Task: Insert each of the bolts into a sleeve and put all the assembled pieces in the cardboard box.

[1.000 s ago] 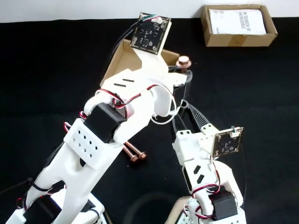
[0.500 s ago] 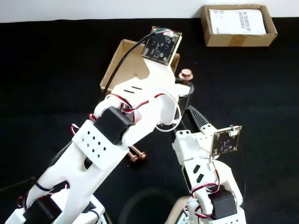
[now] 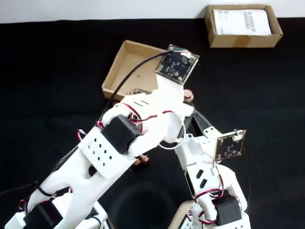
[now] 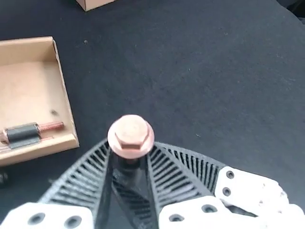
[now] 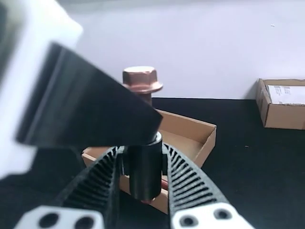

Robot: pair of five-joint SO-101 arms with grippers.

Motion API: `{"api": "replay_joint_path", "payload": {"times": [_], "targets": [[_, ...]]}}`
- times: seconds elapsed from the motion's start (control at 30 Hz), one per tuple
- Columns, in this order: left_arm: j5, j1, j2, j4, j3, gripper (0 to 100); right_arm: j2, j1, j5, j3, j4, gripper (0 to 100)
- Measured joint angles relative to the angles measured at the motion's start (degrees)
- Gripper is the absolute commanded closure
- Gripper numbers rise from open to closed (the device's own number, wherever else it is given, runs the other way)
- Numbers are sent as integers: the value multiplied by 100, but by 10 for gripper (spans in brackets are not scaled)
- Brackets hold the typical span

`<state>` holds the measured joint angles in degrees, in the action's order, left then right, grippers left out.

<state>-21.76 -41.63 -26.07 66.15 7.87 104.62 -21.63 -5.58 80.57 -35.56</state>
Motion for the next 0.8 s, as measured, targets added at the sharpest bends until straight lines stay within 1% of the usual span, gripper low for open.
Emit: {"api": "replay_joint_path", "payload": {"times": [0.1,0.17,0.23,0.27,0.37,0.43,0.5,0.6,0.67,0.7,0.8], "targets": [[9,9,-9,114,-9,837,0,0,0,0,0,991],[0,18,-70,369,-9,753,-9,18,0,0,0,991],[0,26,-193,703,-18,698,-18,18,0,9,0,991],[0,35,-264,879,-9,690,-18,9,0,9,0,991],[-18,62,-563,1398,-79,707,-9,9,0,0,0,991],[-26,70,-809,1653,-141,740,-9,9,0,9,0,991],[18,70,-1116,1899,-273,791,-9,9,0,70,0,991],[141,62,-1644,2075,-457,898,-26,18,0,123,0,991],[466,281,-2004,2092,-501,982,-211,62,0,62,0,991],[607,431,-2180,2092,-501,997,-369,123,0,-26,0,991],[967,1090,-2655,2092,-431,979,-1116,404,0,-668,0,991]]}}
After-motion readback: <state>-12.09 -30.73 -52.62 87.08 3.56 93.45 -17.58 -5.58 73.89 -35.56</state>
